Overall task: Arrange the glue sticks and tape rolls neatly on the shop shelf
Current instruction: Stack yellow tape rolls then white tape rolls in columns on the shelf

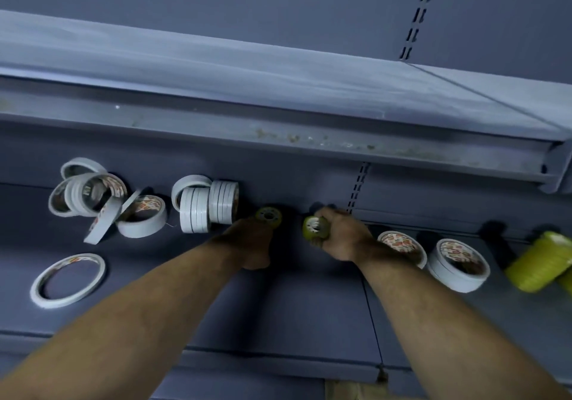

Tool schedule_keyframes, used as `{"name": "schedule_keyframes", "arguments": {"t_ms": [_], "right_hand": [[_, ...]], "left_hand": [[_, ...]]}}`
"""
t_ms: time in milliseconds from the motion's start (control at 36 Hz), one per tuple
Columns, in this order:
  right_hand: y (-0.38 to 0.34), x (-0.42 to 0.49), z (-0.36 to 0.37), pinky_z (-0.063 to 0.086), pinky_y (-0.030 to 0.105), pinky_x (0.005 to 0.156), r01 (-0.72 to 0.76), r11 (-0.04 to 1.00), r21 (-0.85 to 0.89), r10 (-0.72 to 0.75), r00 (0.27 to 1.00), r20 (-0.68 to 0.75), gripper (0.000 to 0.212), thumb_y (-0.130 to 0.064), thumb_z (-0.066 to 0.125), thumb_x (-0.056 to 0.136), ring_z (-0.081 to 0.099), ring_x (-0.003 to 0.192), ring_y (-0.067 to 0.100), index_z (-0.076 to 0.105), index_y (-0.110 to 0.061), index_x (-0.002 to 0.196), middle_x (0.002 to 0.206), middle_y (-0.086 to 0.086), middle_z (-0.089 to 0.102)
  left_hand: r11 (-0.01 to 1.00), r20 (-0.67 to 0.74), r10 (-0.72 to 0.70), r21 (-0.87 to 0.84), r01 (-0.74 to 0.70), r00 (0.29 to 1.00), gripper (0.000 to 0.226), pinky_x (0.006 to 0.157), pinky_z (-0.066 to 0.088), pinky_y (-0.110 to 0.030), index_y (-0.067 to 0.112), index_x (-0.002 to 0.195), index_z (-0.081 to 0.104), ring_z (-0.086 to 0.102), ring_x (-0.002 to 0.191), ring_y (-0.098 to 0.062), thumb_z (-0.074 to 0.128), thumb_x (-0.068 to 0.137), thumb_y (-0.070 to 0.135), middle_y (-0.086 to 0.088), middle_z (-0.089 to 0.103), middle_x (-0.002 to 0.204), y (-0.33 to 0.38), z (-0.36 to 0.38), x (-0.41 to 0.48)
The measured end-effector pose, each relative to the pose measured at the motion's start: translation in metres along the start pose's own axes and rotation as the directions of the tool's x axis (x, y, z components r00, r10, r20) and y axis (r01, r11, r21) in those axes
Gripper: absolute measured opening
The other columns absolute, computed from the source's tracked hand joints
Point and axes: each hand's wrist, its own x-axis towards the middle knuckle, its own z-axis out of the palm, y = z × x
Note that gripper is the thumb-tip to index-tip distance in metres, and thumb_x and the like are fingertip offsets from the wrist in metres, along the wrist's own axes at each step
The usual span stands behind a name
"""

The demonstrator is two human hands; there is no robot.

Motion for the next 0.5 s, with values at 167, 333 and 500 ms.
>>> {"name": "schedule_keyframes", "arguments": {"t_ms": [167, 333, 500], "right_hand": [[-0.003, 0.005, -0.004, 0.049, 0.026, 0.091, 0.002, 0.986, -0.17, 0.009, 0.998, 0.061, 0.04, -0.046, 0.074, 0.086, 0.061, 0.113, 0.024, 0.066, -0.028, 0.121, 0.125, 0.002, 0.065], [-0.009, 0.006, -0.002, 0.047, 0.025, 0.087, 0.03, 0.968, -0.248, -0.009, 0.996, 0.085, 0.04, -0.046, 0.069, 0.089, 0.062, 0.112, 0.024, 0.066, -0.029, 0.126, 0.123, 0.002, 0.068], [-0.009, 0.004, -0.002, 0.047, 0.027, 0.094, 0.058, 0.962, -0.268, -0.037, 0.996, 0.081, 0.042, -0.042, 0.067, 0.092, 0.061, 0.117, 0.026, 0.064, -0.026, 0.13, 0.129, 0.004, 0.066]], "left_hand": [[1.0, -0.049, -0.014, 0.003, 0.015, 0.999, 0.039, 0.081, 0.051, -0.029, 0.015, 0.116, 0.066, 0.063, 0.108, -0.027, 0.069, 0.081, 0.031, -0.009, 0.064, 0.119, -0.002, 0.001, 0.001], [1.0, -0.045, -0.013, -0.001, 0.013, 0.999, 0.041, 0.077, 0.048, -0.028, 0.017, 0.116, 0.065, 0.062, 0.107, -0.027, 0.072, 0.079, 0.034, -0.007, 0.064, 0.12, -0.003, 0.001, 0.004], [0.999, -0.096, -0.031, -0.04, 0.028, 0.995, 0.056, 0.082, 0.044, -0.028, 0.018, 0.127, 0.054, 0.059, 0.117, -0.029, 0.073, 0.078, 0.035, -0.007, 0.061, 0.126, -0.003, 0.007, 0.014]]}}
